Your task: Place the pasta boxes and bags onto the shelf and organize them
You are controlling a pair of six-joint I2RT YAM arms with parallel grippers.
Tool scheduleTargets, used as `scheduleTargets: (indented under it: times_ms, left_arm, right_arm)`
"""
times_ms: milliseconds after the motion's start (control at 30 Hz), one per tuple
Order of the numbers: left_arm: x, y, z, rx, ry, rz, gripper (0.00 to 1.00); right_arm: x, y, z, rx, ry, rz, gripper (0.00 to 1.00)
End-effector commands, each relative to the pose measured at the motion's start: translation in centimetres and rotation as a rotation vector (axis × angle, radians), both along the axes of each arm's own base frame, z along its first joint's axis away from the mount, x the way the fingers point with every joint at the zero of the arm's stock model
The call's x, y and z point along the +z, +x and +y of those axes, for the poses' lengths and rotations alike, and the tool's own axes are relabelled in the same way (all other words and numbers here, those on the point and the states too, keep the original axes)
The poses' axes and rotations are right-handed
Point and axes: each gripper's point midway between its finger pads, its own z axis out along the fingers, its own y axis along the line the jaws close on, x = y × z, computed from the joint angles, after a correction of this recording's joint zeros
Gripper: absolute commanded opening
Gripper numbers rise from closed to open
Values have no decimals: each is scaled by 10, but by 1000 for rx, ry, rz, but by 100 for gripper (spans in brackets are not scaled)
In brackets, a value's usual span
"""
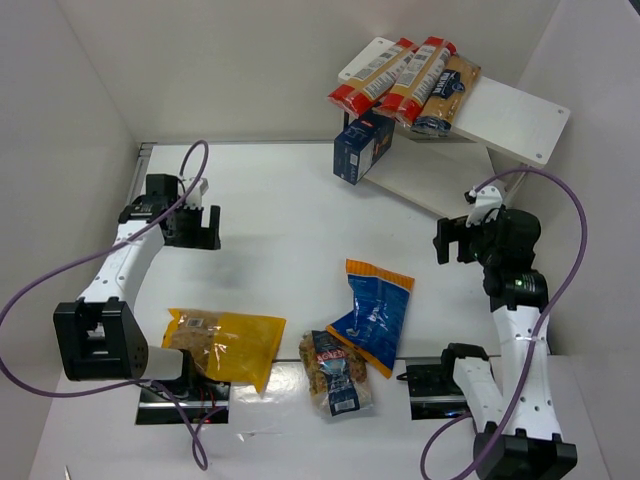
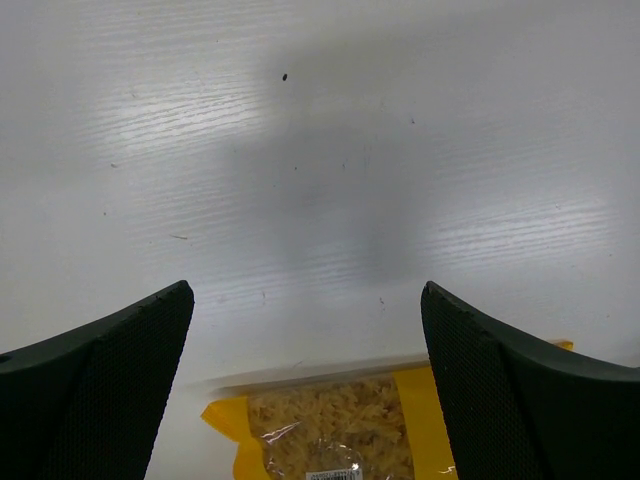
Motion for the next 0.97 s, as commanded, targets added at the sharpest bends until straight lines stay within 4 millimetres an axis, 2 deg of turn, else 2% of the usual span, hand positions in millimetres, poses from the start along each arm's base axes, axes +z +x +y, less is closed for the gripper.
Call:
scheduleTargets:
  times_ms: [0,300,767,833,933]
  left_arm:
    - [3,4,-4,-8,-17,-35,100]
    - [-5,7,-3,-15,-15,2,100]
    - [4,4,-6,-33,-23,-31,100]
    - [7,3,-8,-38,-30,-43,100]
    - [5,3,-8,-38,-30,-43,100]
  right_arm:
    - [27,0,-4,-40,-7,-111,100]
    - [44,-9,-4,-56,-4,-181,100]
    - [40,-4,0,-46,25,-155,100]
    - [40,-4,-5,-77,23,-153,100]
    - [49,-4,-6,-98,36,-170,100]
